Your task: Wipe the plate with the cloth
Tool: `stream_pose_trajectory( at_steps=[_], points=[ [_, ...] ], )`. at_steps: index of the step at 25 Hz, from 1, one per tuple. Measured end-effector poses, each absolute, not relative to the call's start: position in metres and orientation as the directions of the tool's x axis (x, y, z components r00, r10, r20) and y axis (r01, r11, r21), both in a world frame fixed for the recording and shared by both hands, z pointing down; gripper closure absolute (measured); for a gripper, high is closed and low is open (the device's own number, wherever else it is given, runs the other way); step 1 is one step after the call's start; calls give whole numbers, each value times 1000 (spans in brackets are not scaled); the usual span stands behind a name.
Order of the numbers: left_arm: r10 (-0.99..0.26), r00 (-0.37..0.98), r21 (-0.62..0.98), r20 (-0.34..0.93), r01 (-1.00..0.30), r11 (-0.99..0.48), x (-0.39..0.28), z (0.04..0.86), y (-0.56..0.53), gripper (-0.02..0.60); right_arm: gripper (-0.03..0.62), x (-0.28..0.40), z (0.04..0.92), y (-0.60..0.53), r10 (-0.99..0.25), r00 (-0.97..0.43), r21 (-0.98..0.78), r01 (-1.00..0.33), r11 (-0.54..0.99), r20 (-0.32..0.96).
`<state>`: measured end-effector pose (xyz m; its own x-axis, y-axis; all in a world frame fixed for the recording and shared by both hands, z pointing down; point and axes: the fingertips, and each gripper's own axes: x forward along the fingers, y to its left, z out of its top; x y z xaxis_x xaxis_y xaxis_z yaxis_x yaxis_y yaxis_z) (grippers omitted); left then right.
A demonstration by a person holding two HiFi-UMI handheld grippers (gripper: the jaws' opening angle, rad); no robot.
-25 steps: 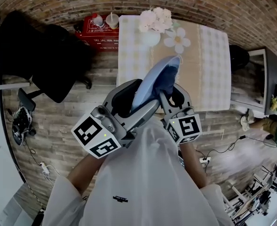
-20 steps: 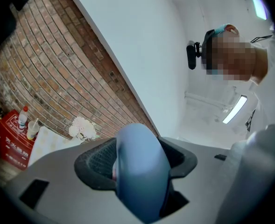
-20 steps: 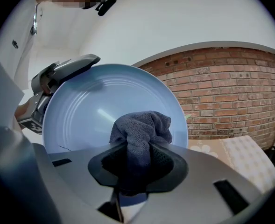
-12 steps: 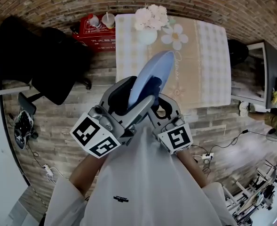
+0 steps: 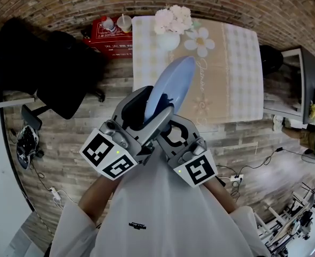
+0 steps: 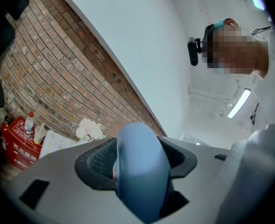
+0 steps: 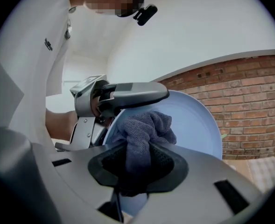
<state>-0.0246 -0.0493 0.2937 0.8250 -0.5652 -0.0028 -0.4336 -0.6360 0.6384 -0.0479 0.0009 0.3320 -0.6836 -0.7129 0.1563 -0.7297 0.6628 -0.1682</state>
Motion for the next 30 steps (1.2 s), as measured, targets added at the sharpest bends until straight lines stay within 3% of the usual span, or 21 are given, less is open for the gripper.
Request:
stream_pose_trajectory(
  at_steps=[13, 30],
  points=[
    [-487, 872, 634, 37, -398, -663, -8, 304, -37, 307, 468, -14, 324, -31, -786, -604, -106, -797, 594, 134],
    [-467, 884, 644, 12, -364, -673, 0, 301, -29, 307, 468, 66, 386, -68, -853, -421, -101, -906, 410, 309]
  ],
)
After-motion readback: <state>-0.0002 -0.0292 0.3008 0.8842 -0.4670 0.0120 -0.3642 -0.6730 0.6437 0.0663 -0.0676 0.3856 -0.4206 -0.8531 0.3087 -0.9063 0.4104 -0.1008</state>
